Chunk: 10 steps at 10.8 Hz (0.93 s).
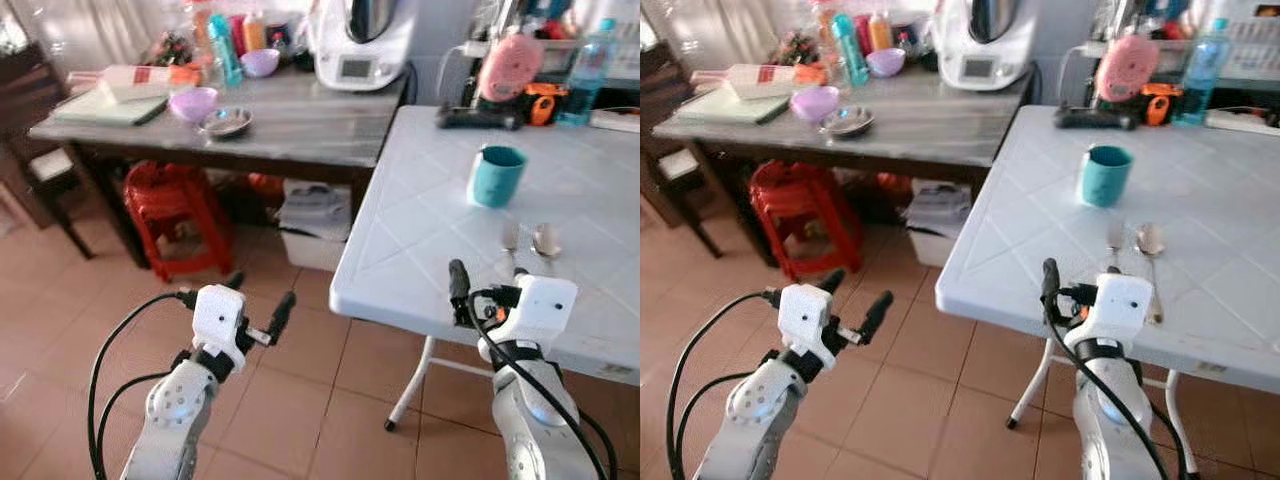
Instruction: Setting the table
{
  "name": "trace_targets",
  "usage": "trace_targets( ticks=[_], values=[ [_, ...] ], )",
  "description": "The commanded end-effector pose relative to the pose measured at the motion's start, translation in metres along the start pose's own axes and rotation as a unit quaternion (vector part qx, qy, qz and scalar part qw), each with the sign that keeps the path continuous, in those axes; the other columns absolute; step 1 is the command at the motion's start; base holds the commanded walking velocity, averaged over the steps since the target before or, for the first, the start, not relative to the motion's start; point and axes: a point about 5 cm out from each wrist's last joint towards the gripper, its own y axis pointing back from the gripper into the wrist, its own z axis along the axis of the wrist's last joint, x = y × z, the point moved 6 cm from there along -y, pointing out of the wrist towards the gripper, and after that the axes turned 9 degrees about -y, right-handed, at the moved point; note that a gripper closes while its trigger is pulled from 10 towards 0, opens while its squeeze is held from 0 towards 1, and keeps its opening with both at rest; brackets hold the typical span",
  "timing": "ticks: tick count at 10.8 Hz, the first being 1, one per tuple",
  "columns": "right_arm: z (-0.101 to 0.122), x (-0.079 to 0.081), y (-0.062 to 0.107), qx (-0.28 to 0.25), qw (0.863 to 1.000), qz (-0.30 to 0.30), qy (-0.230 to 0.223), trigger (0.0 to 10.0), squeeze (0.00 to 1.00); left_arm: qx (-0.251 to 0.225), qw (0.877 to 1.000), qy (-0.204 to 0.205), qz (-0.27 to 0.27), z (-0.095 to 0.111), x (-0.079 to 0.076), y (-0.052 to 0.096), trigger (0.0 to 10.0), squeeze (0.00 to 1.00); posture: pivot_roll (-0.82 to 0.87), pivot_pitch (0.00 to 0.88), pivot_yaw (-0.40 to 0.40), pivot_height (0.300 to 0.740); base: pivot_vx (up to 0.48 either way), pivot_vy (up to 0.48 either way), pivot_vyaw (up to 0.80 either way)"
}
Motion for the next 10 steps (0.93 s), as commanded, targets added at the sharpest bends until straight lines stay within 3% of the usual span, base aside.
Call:
trace_targets(
  ticks=[1, 4, 7, 10],
  values=[
    [-0.0013, 0.0024, -0.0020, 0.000, 1.000, 0.003, -0.001, 10.0, 0.00, -0.006, 1.000, -0.005, -0.002, 0.0047, 0.0030, -0.0006, 10.0, 0.00, 0.00, 0.000, 0.081, 0.740, 0.000, 0.000, -0.42],
    [-0.0021, 0.0024, -0.0013, 0.001, 1.000, 0.002, -0.002, 10.0, 0.00, -0.007, 1.000, 0.002, -0.012, 0.0044, 0.0007, 0.0004, 10.0, 0.00, 0.00, 0.000, 0.081, 0.740, 0.176, 0.000, 0.00],
    [-0.0034, 0.0028, -0.0016, 0.003, 1.000, 0.003, -0.002, 10.0, 0.00, -0.010, 1.000, 0.008, -0.021, 0.0047, -0.0020, 0.0009, 10.0, 0.00, 0.00, 0.000, 0.080, 0.740, 0.276, 0.000, -0.76],
    [-0.0042, 0.0027, -0.0009, 0.004, 1.000, 0.003, -0.002, 10.0, 0.00, -0.008, 1.000, 0.009, -0.024, 0.0040, -0.0028, 0.0017, 10.0, 0.00, 0.00, 0.000, 0.080, 0.740, 0.279, 0.000, 0.00]
  ],
)
